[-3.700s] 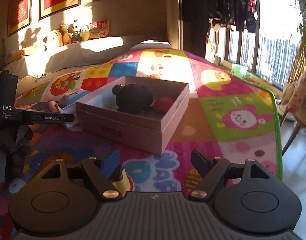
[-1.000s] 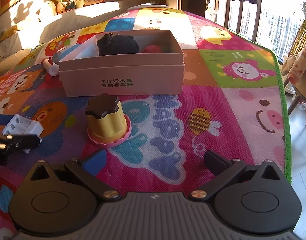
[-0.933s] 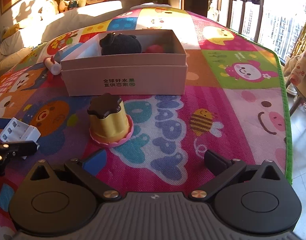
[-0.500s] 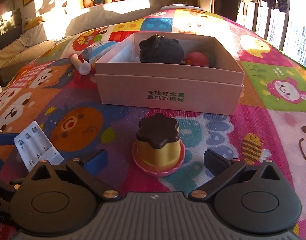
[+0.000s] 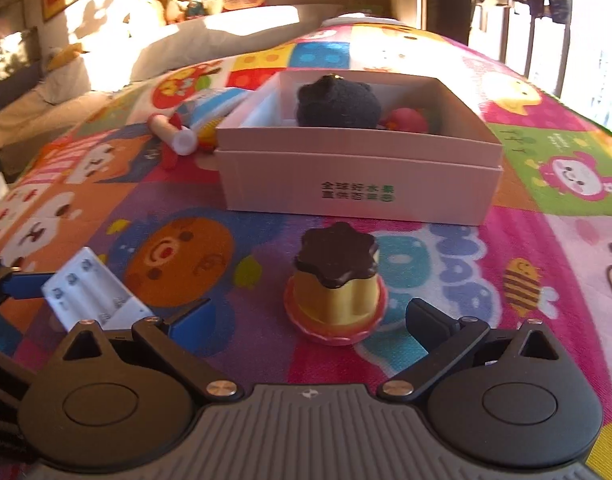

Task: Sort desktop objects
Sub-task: 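Hold the charger in the left tool while the right tool closes around the yellow pudding toy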

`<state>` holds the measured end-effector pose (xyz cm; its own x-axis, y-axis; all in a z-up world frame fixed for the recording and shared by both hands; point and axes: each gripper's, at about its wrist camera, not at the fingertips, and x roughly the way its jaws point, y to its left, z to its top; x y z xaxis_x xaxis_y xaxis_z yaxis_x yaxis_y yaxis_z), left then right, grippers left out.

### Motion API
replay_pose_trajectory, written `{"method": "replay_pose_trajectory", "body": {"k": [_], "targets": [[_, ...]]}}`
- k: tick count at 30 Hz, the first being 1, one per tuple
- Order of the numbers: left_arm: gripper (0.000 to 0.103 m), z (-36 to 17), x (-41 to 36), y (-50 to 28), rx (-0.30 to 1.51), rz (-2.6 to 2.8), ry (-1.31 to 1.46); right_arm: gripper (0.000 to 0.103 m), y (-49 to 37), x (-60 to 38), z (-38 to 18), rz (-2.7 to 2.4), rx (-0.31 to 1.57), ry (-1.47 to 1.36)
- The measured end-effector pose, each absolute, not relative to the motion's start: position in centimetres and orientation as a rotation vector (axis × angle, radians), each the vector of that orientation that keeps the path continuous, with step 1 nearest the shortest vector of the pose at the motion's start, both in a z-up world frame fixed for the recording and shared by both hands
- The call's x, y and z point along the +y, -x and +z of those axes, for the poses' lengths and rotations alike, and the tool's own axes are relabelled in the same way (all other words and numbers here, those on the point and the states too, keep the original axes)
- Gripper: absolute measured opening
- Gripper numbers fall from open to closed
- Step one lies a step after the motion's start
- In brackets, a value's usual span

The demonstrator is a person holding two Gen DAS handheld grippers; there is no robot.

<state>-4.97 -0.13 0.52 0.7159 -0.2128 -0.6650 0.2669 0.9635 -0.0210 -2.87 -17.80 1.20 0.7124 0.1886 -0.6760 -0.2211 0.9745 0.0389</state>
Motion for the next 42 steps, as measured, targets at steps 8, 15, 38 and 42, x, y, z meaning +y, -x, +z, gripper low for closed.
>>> {"method": "replay_pose_trajectory", "body": {"k": [8, 15, 38, 42], "targets": [[0.103, 0.5, -0.3, 5.0, 0.728, -0.264, -0.08, 0.102, 2.9, -18.7, 1.2, 0.222, 0.733, 0.003], [0.103, 0.5, -0.2, 5.0, 0.727, -0.264, -0.076, 0.103, 3.0, -18.1, 1.2, 0.253, 0.738, 0.043], [0.103, 0.7, -0.9, 4.6, 0.732, -0.318, -0.151, 0.056, 3.6, -20.1, 2.2, 0.253, 0.751, 0.124], [0.103, 0.6, -1.0, 4.6, 0.731, -0.306, -0.144, 0.061, 3.9, -20.4, 2.0, 0.253, 0.748, 0.12]]}}
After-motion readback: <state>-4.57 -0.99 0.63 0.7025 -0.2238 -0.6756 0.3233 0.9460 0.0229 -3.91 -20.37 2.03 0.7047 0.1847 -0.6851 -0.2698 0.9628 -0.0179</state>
